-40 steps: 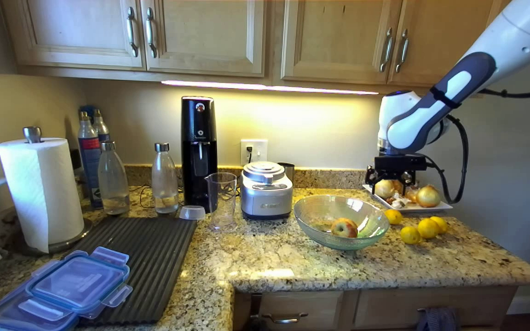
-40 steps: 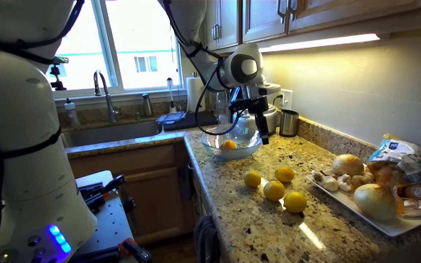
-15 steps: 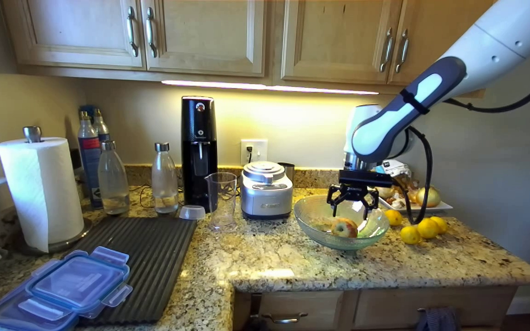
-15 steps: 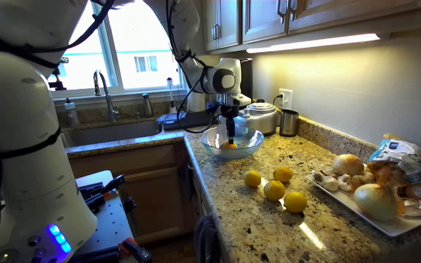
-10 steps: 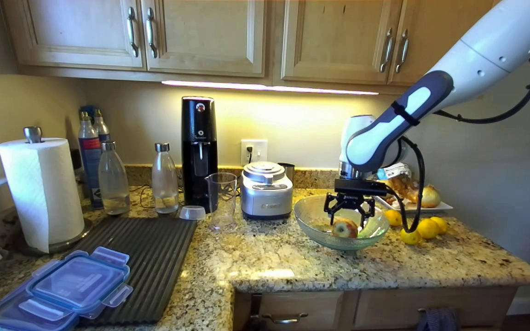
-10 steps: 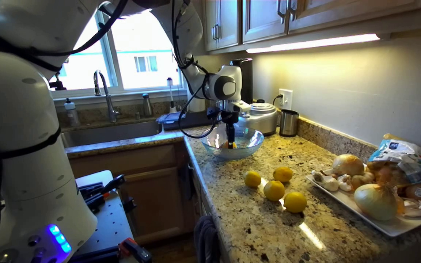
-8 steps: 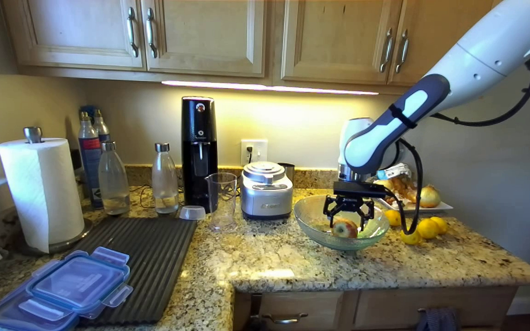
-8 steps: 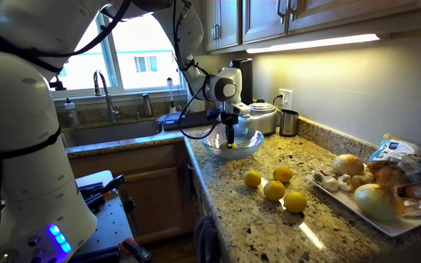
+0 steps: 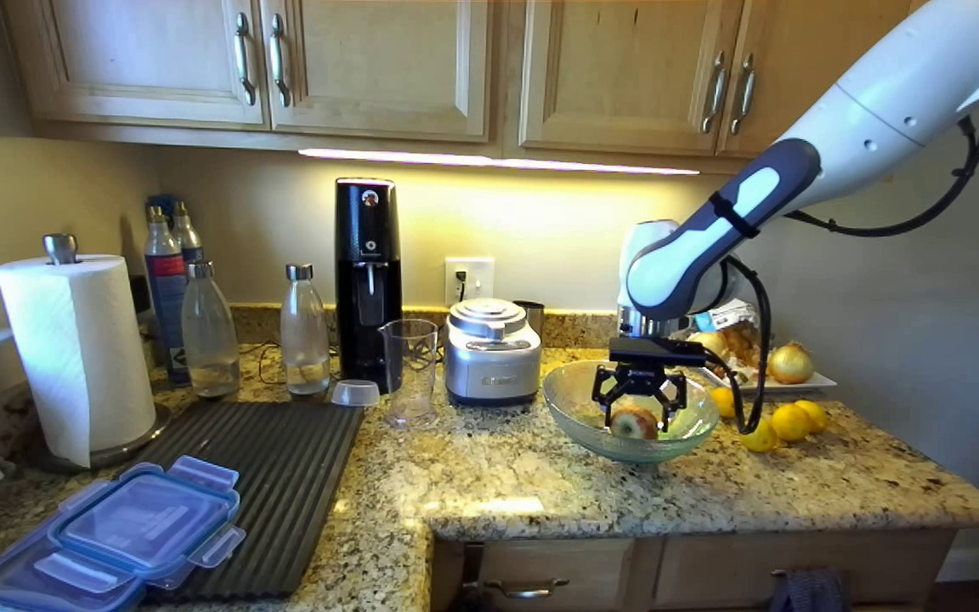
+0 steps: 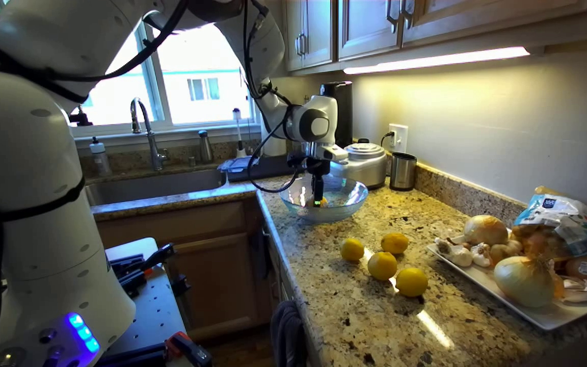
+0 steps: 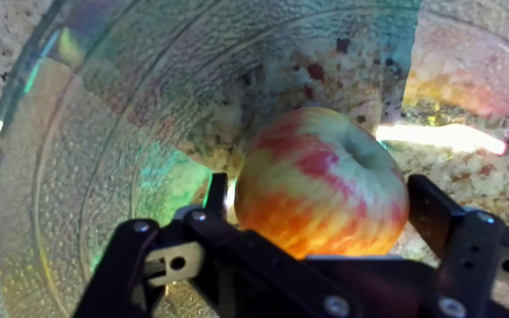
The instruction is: Take the fruits on the bowl and put them on the counter
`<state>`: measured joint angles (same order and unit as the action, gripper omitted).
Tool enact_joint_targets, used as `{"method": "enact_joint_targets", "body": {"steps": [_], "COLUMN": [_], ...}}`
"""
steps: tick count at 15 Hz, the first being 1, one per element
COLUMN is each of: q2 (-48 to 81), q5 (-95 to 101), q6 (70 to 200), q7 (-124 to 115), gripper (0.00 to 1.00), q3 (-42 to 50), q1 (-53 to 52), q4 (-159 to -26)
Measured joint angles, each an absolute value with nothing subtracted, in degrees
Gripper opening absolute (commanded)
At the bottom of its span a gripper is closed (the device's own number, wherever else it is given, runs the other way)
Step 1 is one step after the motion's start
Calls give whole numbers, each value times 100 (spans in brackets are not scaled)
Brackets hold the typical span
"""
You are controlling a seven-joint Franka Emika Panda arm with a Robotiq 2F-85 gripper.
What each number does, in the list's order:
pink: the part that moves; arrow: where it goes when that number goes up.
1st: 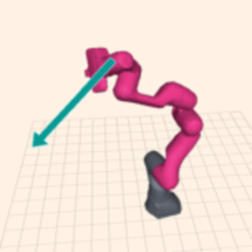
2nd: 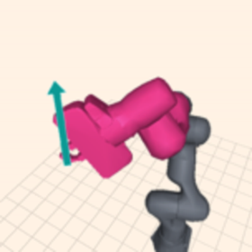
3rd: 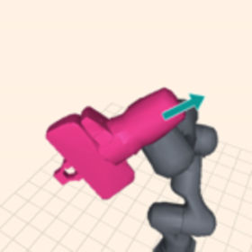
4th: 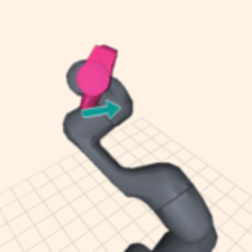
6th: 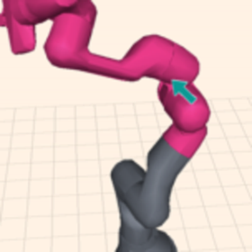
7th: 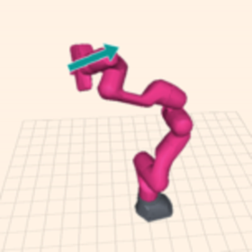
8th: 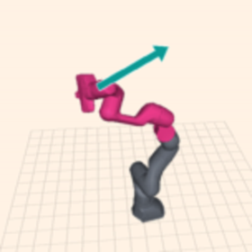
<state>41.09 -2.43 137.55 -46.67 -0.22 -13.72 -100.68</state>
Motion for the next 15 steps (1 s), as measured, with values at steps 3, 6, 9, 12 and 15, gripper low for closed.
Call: {"method": "enact_joint_targets", "body": {"steps": [3,6,9,12,15], "q2": [4162,4255,4352,4357,4356], "q5": [-266,-277,-280,-292,-293], "q6": [13742,13740,13722,13686,13686], "q7": [-4667,-4667,-4665,-4663,-4659], "gripper": [100,75,68,68,68], "q3": [-35,-41,-38,-38,-38], "q1": [-1375,-1378,-1370,-1365,-1363], "q4": [-10031,-9963,-9932,-9906,-9904]}}
